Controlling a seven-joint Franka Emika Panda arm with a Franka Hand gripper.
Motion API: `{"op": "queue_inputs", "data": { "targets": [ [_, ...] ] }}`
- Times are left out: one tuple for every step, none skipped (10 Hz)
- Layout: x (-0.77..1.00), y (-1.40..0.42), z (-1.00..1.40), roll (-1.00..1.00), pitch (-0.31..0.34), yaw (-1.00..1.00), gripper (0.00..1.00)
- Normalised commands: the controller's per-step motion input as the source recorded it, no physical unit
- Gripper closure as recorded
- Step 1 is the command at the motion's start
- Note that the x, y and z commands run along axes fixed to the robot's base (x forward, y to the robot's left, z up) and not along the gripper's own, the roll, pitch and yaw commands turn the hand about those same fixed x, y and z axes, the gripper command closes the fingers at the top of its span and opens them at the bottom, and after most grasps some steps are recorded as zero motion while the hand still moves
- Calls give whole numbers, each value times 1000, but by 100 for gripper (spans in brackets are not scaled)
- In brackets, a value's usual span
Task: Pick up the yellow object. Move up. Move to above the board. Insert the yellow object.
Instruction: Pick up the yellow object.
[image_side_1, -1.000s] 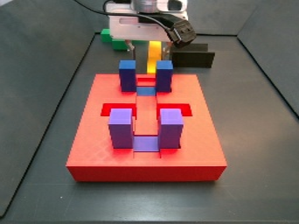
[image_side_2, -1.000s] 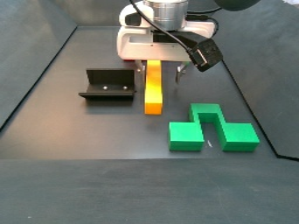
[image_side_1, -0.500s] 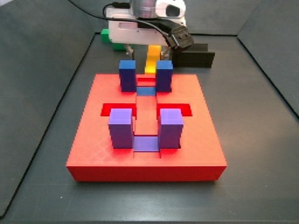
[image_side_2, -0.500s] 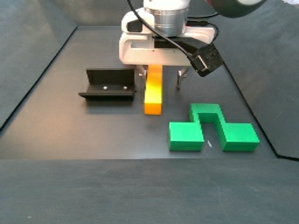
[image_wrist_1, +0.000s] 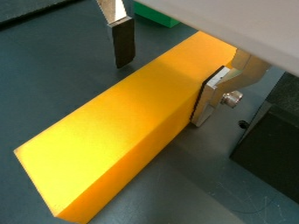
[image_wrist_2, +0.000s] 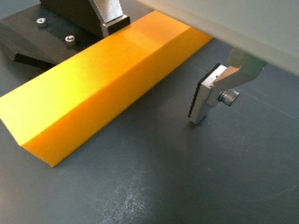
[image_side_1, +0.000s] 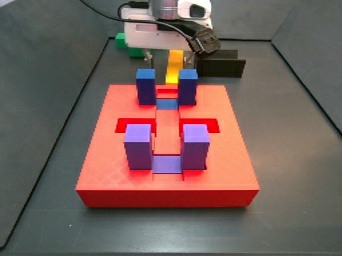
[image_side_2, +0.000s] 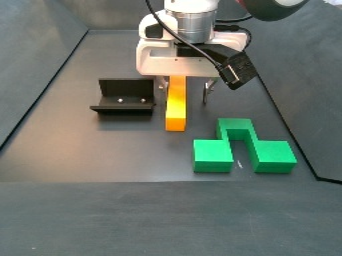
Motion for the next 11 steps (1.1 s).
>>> {"op": "queue_inputs", "data": {
  "targets": [
    [-17, 0, 0, -53, -9, 0, 0],
    [-11, 0, 0, -37, -9, 0, 0],
    [0, 0, 0, -17, 0, 0, 0],
    [0, -6, 0, 11, 0, -14, 0],
    [0, -163, 6, 147, 17, -3, 0],
    [0, -91, 0, 107, 4, -9, 0],
    [0, -117, 0, 43, 0, 0, 0],
    [0, 20, 0, 0, 0, 0, 0],
    [0, 109, 0, 1, 24, -71, 0],
    [26, 151, 6, 0, 60, -66, 0],
    [37, 46, 89, 0, 60, -31, 0]
  ]
}}
